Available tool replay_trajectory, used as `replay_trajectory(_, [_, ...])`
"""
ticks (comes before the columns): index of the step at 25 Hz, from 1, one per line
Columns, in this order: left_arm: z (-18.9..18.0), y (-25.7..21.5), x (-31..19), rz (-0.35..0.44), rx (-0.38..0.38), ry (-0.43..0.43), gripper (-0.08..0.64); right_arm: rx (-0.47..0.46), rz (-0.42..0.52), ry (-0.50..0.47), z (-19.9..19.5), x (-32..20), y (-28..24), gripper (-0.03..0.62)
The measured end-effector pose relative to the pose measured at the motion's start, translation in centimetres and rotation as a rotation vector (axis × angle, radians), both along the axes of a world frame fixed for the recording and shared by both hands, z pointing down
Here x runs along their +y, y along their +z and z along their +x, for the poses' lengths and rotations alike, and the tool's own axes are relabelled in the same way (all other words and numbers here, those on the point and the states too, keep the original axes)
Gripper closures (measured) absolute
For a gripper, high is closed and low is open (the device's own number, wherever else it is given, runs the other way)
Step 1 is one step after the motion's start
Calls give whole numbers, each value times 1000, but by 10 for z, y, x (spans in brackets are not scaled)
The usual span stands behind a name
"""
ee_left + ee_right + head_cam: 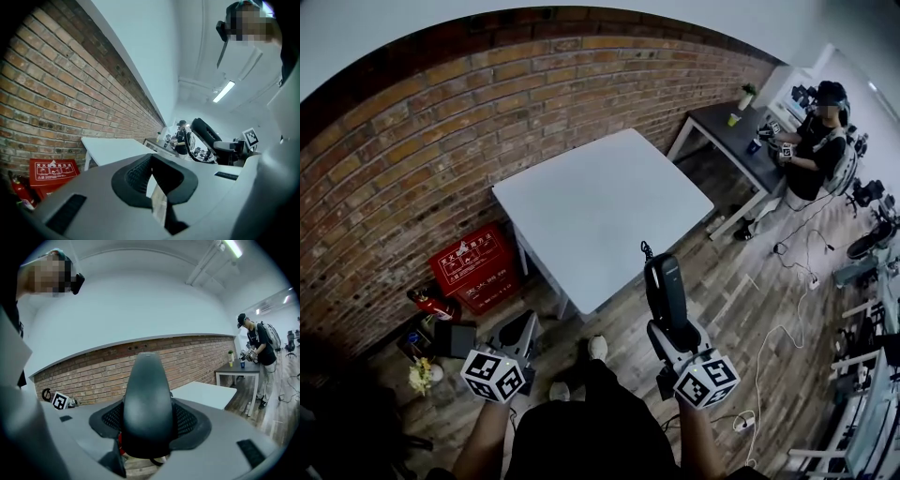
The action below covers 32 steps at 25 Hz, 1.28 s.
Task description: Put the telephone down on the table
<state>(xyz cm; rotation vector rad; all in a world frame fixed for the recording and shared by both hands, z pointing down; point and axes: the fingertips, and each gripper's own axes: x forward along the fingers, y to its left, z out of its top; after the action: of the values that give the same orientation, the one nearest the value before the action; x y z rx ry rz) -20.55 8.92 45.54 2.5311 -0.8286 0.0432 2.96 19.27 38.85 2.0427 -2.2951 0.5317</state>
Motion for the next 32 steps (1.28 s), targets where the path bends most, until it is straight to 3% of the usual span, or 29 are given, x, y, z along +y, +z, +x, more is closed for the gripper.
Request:
replay_trajectory(10, [29,9,-37,13,-48,-18,548,-32,7,-38,30,-53,14,318])
replay_trajectory(18, [91,1,-84,28,-64,-19,546,-23,-5,-83,90,-115,23,318])
replay_trajectory(32, [185,-4,-174,29,-130,-160,546,-32,-46,-252,174,-264,59,318])
